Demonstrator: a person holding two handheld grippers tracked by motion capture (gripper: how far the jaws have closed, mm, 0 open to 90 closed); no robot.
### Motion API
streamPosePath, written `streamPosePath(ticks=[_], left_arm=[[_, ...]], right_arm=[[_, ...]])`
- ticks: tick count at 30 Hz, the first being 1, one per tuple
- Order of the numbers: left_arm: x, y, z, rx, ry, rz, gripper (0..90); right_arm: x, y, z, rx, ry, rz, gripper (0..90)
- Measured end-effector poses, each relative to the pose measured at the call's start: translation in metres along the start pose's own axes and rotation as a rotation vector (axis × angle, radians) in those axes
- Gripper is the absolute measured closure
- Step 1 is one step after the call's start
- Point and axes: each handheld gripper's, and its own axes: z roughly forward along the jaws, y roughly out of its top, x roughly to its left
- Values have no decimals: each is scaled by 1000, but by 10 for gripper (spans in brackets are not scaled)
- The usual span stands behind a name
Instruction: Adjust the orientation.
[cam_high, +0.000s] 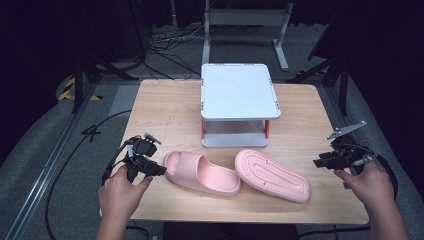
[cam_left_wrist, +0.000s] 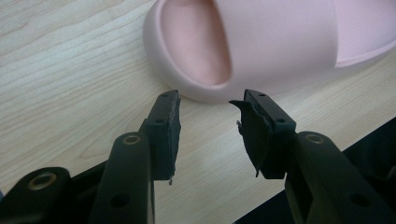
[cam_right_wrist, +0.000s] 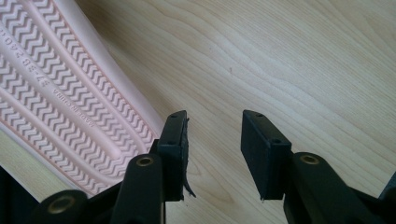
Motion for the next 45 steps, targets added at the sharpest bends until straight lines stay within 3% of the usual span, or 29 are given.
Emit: streamPosePath(ticks=[4,8,15,20,25,29,34,36,39,42,45], left_arm=[[-5,3,3,9,-19,-10,625],[-14,8,3,1,-23,27,613],[-42,18,5,-4,-41,112,586],[-55,22,11,-5,-48,120,569],[-67,25,16,-11,-76,149,668],[-86,29,29,31,-112,196,702],[-99,31,40,67,-131,229,708],[-105,32,46,106,-146,259,724],[-102,30,50,166,-147,261,786],[-91,28,54,202,-134,223,823],[-85,23,60,268,-101,220,847]], right_arm=[[0,-1,0,0,4,8,588],[0,-3,2,5,-2,10,566],[0,-5,0,-18,-2,19,547],[0,-5,2,-21,5,18,520],[2,-4,5,-13,10,16,519],[3,-3,6,-15,12,9,522],[4,-3,7,-9,13,13,522],[4,-3,8,-12,12,11,522],[4,-3,9,-5,20,7,521],[3,-4,10,0,24,4,521],[3,-5,11,6,30,15,520]])
